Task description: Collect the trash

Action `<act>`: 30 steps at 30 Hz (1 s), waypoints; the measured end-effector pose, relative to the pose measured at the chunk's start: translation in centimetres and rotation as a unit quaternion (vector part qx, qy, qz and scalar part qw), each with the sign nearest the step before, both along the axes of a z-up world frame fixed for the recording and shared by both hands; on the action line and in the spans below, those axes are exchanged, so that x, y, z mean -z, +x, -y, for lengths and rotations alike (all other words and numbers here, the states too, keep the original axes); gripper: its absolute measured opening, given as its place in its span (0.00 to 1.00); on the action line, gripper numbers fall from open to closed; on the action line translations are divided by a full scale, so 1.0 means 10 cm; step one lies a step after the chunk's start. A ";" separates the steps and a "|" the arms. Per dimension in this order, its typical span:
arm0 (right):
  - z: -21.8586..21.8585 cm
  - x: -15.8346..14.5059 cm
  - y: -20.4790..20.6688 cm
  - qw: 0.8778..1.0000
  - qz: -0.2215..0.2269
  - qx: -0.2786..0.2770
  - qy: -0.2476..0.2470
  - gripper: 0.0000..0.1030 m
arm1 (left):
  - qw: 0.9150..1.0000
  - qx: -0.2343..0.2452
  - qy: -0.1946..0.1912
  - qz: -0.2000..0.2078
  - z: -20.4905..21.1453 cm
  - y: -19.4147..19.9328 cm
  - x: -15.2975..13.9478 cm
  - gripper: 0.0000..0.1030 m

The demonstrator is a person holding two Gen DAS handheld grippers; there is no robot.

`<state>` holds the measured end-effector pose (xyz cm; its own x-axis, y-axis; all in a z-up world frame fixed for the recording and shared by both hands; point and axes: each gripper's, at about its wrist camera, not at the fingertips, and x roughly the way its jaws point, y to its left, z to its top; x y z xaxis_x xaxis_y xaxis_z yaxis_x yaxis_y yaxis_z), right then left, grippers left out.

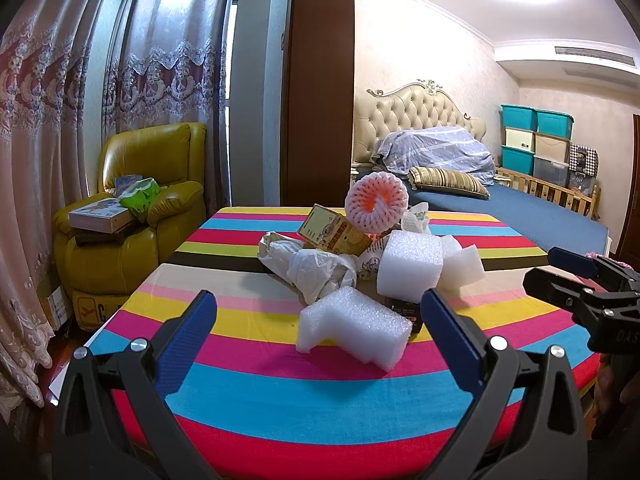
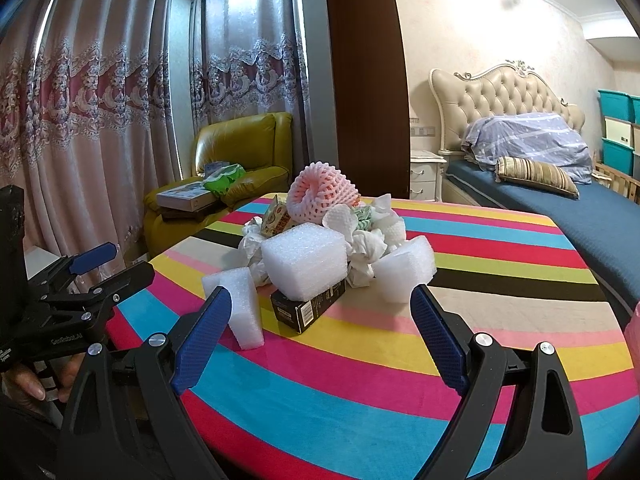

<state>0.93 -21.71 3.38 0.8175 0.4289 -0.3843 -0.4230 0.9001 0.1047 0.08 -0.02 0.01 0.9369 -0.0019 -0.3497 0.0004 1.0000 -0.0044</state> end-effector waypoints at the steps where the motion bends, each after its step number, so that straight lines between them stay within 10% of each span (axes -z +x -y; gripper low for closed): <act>1: 0.01 0.00 0.00 1.000 -0.003 0.000 0.005 0.83 | 1.000 0.000 0.000 -0.001 0.00 0.00 0.00 0.96; 30: -0.01 0.03 0.00 1.000 -0.011 -0.001 0.004 0.83 | 1.000 0.001 0.001 -0.009 -0.04 0.02 0.01 0.96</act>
